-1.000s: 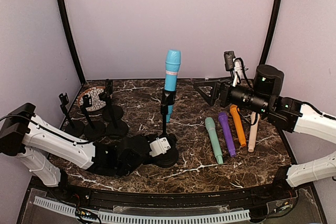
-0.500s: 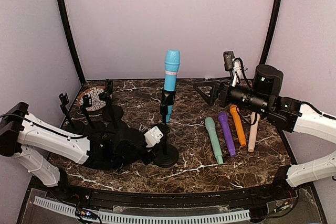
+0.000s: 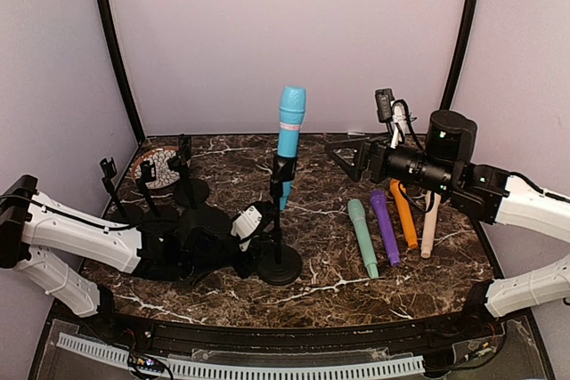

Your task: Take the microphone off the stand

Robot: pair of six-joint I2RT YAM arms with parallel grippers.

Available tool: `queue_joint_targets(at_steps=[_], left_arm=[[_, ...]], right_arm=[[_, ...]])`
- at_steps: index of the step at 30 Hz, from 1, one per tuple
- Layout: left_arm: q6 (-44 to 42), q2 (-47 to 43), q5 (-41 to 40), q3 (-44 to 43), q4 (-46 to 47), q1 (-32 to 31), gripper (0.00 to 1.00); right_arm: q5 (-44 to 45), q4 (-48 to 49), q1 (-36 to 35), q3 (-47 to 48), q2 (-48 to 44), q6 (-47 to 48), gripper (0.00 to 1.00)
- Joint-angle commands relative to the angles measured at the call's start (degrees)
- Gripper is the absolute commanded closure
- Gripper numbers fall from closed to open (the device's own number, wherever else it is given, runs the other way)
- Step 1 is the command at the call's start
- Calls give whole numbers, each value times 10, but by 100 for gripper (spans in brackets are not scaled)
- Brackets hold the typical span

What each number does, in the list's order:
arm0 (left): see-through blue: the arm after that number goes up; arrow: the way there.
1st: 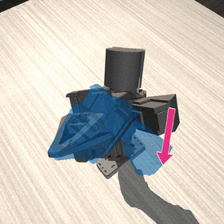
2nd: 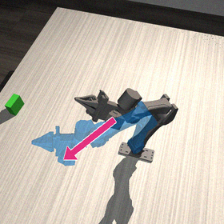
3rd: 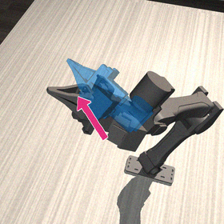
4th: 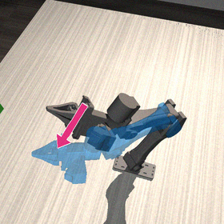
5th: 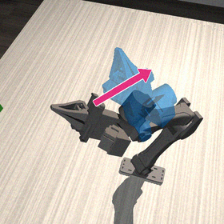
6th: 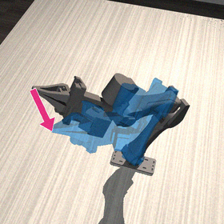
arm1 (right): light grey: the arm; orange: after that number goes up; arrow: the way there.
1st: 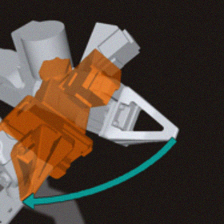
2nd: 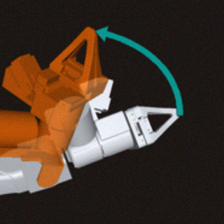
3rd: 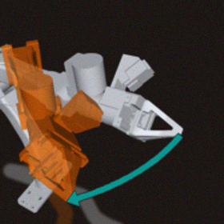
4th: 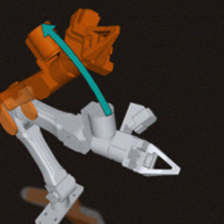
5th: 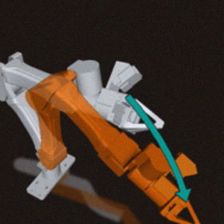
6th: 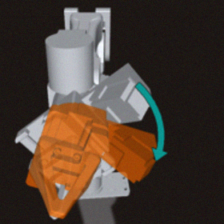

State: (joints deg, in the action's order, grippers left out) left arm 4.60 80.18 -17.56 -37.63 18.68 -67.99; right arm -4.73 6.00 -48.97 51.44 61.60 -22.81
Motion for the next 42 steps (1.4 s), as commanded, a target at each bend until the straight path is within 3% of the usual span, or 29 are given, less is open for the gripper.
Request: queue_joint_targets(at_steps=[1, 3, 5, 9, 17, 29, 34, 42], left_arm=[[-61, -37, 1, -14, -34, 4, 57], [-96, -46, -1, -23, -44, 4, 43], [-126, -54, 2, -29, -53, 3, 36], [-182, -63, -8, -37, -76, -9, 31], [-255, -59, -83, -13, -55, -45, 30], [-254, -52, -95, -3, -10, -45, 28], [-255, -50, -62, -6, -7, -45, 32], [-268, -40, -83, 6, -13, -45, 42]], right_arm=[[-8, 23, 3, 16, -1, -1, 1], [-7, 24, 3, 15, -2, -1, 1], [-6, 24, 3, 15, -4, -1, 1], [-6, 23, 3, 15, -2, -1, 1], [-2, 20, 3, 16, 8, -3, 1], [-13, 27, 3, 16, 24, -1, 2], [-18, 39, 3, 8, 26, -10, 1], [-20, 36, 3, 12, 30, -10, 1]])
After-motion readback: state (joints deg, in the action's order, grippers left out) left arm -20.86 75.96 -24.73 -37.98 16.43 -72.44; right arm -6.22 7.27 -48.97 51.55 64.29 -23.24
